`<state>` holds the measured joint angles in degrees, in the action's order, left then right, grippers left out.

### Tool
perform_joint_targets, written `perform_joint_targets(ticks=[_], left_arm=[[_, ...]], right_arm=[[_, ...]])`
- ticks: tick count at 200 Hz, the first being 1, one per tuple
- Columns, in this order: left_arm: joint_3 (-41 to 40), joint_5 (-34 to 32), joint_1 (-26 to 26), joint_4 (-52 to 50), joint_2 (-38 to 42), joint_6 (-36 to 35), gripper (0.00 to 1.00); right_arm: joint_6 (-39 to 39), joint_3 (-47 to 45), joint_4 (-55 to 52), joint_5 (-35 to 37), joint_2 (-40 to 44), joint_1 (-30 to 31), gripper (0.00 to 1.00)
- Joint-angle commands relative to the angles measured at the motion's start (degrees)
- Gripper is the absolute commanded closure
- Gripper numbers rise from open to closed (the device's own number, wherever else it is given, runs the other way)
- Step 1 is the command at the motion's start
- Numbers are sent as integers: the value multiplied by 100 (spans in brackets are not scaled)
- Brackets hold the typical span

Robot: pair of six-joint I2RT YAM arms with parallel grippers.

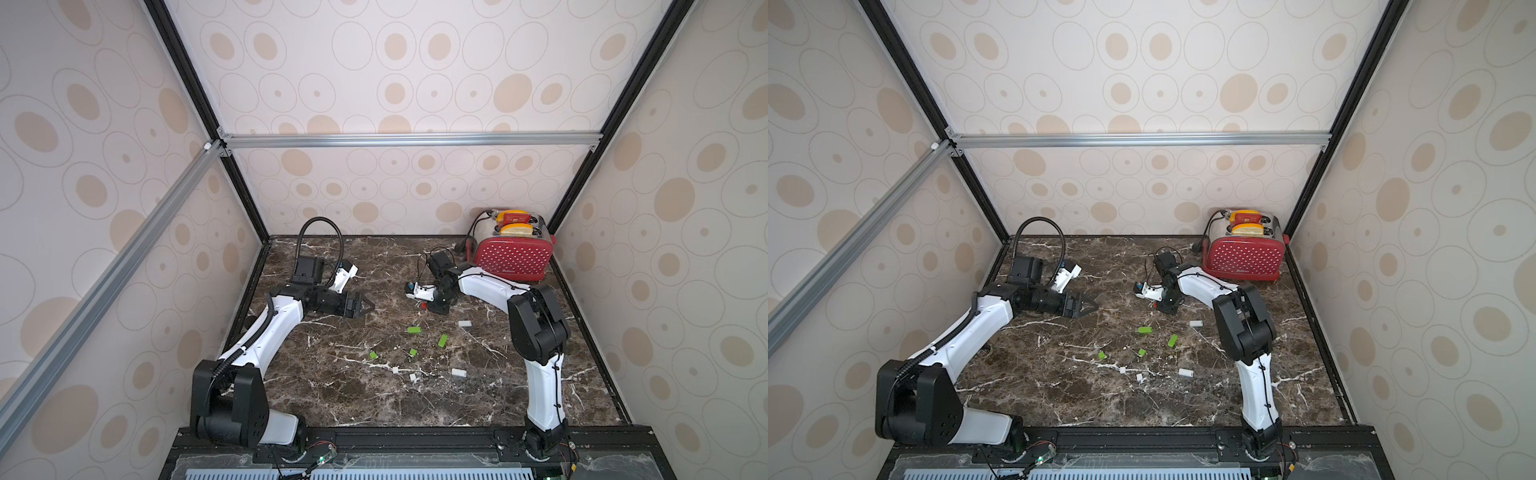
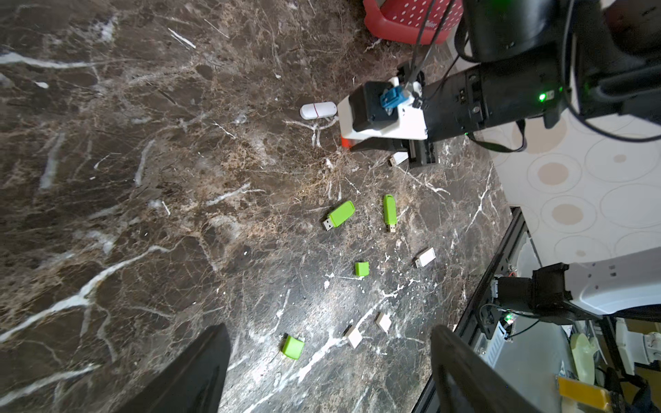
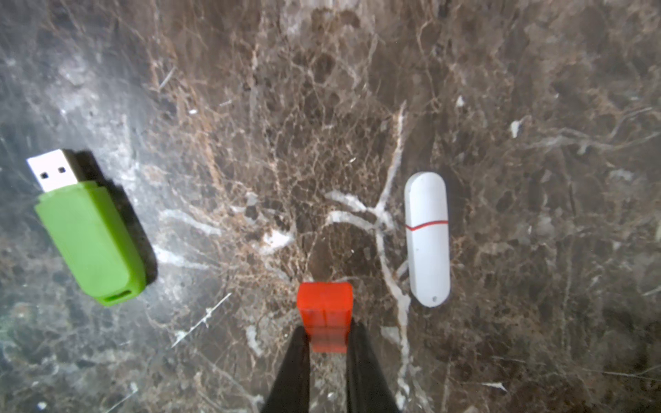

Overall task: Close the usb drive cover
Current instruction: Place the USB drive at the center of the board.

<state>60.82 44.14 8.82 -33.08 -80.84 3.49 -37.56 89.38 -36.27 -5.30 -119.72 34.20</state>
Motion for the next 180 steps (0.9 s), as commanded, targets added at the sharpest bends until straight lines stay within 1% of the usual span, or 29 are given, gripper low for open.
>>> perform_joint_targets(ticks=[1, 61, 77, 88, 125, 180], left_arm=[[-5, -106, 5, -137, 33, -263, 11], [45, -90, 4, -158, -29, -252, 11], [36, -99, 6, -156, -29, -252, 11], [35, -98, 6, -155, -28, -261, 11], [36, -239, 6, -229, -29, -442, 10], [-93, -459, 9, -278, 80, -989, 7]], right_arm=[[-23, 141, -170, -5, -195, 116, 98], [19, 325, -209, -53, -455, 226, 96], [20, 326, -205, -54, -458, 220, 93], [21, 310, -202, -54, -441, 228, 90], [15, 180, -100, -13, -330, 246, 72], [163, 39, -54, -179, 108, 246, 56]])
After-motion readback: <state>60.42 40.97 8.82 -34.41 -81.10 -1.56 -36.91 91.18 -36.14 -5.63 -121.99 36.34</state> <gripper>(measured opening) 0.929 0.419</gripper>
